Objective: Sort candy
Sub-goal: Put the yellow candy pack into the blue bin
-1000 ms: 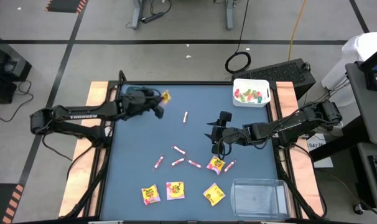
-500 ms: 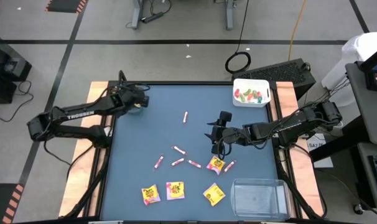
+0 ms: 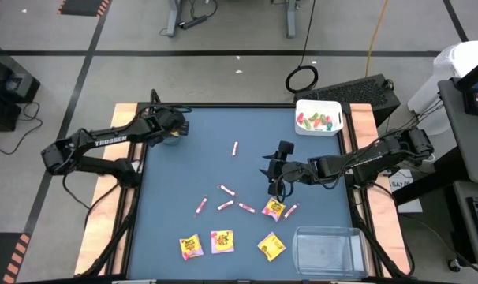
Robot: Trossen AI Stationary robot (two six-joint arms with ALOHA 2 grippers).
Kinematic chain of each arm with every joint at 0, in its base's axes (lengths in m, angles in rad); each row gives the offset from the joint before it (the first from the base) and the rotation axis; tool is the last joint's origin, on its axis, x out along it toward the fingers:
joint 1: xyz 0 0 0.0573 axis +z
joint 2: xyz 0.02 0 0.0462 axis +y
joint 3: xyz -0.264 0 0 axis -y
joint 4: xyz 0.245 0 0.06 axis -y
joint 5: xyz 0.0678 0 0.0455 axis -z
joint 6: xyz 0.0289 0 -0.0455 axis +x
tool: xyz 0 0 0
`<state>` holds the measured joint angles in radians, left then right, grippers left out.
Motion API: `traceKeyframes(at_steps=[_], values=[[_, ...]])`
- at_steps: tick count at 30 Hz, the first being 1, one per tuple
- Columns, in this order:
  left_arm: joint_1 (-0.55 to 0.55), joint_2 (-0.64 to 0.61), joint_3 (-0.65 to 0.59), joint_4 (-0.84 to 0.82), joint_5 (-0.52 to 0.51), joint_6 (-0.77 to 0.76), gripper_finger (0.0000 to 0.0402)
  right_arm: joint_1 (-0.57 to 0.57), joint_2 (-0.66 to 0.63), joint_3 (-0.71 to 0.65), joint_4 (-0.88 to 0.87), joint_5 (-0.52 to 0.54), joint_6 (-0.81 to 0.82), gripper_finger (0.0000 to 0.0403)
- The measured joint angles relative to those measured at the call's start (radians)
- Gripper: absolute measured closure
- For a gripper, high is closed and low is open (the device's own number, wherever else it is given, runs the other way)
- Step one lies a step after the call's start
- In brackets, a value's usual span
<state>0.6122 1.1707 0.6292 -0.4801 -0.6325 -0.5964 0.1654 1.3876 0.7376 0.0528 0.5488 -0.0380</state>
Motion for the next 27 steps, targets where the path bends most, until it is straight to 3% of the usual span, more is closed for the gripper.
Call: traceKeyframes(at_steps=[8, 13, 21, 27], values=[[0.0, 0.001, 0.0, 0.003, -0.002, 0.009, 0.0223, 0.0, 0.0, 0.0, 0.0, 0.0, 0.001, 0.019], [-0.042, -0.014, 0.008, 0.011, 0.029, 0.111, 0.0151, 0.0, 0.0, 0.0, -0.034, -0.043, 0.056, 0.019], [-0.247, -0.064, 0.017, 0.23, 0.088, 0.34, 0.0126, 0.035, 0.0, 0.0, -0.143, -0.215, 0.292, 0.019], [-0.395, -0.055, 0.018, 0.358, 0.132, 0.367, 0.0126, 0.095, 0.0, 0.019, -0.211, -0.368, 0.483, 0.0163]])
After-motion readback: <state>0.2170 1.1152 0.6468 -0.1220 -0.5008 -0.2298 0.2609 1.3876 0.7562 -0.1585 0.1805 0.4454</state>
